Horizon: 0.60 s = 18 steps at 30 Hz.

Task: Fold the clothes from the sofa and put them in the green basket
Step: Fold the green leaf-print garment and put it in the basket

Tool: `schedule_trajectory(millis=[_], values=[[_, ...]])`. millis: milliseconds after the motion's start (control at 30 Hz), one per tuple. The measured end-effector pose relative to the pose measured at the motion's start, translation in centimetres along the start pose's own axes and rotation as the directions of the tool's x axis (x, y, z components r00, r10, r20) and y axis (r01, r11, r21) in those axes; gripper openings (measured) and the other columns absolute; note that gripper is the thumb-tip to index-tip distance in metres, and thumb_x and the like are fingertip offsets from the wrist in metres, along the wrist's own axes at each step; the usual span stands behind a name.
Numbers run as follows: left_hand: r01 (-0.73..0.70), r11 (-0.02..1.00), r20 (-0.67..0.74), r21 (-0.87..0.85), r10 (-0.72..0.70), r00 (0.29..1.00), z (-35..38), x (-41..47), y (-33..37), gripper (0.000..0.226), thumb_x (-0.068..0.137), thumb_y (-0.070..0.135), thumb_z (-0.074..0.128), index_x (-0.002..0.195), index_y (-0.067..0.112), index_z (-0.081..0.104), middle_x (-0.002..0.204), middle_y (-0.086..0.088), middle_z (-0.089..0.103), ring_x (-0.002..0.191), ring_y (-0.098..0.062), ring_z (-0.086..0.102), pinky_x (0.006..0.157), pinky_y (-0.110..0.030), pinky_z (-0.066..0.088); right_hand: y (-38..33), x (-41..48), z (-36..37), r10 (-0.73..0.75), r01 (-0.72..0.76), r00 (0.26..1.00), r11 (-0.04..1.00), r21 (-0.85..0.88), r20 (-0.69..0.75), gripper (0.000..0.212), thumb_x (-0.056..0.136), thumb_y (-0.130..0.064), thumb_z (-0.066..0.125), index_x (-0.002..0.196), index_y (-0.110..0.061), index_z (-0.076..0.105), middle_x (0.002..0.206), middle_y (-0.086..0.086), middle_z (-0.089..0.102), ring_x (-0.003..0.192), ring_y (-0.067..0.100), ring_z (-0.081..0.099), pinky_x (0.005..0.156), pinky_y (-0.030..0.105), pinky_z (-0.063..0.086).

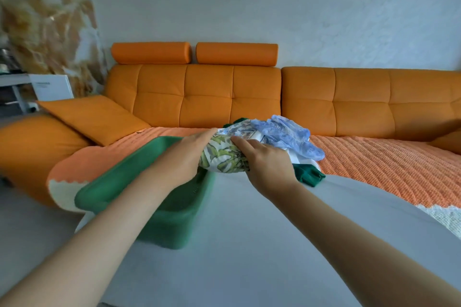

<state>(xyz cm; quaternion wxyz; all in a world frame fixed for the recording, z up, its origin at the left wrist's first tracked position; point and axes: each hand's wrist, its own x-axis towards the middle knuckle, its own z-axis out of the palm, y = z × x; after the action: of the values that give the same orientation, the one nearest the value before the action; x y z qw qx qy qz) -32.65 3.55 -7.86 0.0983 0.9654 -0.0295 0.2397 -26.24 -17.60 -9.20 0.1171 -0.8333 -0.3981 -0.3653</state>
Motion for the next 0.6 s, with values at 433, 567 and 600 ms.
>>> schedule_trajectory(millis=[433,567,600], values=[[0.227,0.962,0.31,0.15,-0.264,0.914,1.7,-2.5,-16.0,0.098,0.086,-0.014,0.049,0.159,0.032,0.003,0.157,-0.006,0.034,0.128,-0.027,0.051,0.101,-0.044,0.048,-10.8,10.2,13.1,-0.141,0.197,0.862,0.978,-0.066,0.487,0.064,0.088,0.005,0.053,0.145,-0.011,0.03,0.117,0.016,0.057,0.102,0.038,0.061,0.061,0.039,0.04],[0.255,0.941,0.542,0.223,-0.337,0.77,3.7,-1.8,-17.0,0.087,0.094,0.009,0.06,0.157,0.038,0.008,0.15,-0.009,0.042,0.13,-0.029,0.049,0.106,-0.045,0.043,-11.9,10.5,15.2,-0.225,0.323,0.715,0.946,-0.027,0.662,0.055,0.096,-0.005,0.051,0.146,-0.013,0.031,0.117,0.014,0.06,0.102,0.036,0.064,0.062,0.04,0.045],[0.24,0.938,0.629,0.251,-0.346,0.696,4.1,-1.8,-16.9,0.091,0.091,0.015,0.066,0.156,0.04,0.007,0.146,-0.009,0.046,0.126,-0.03,0.052,0.105,-0.046,0.044,-12.2,10.4,15.6,-0.263,0.382,0.639,0.924,-0.002,0.723,0.06,0.098,-0.008,0.05,0.151,-0.016,0.024,0.118,0.014,0.062,0.105,0.035,0.064,0.066,0.042,0.047]])
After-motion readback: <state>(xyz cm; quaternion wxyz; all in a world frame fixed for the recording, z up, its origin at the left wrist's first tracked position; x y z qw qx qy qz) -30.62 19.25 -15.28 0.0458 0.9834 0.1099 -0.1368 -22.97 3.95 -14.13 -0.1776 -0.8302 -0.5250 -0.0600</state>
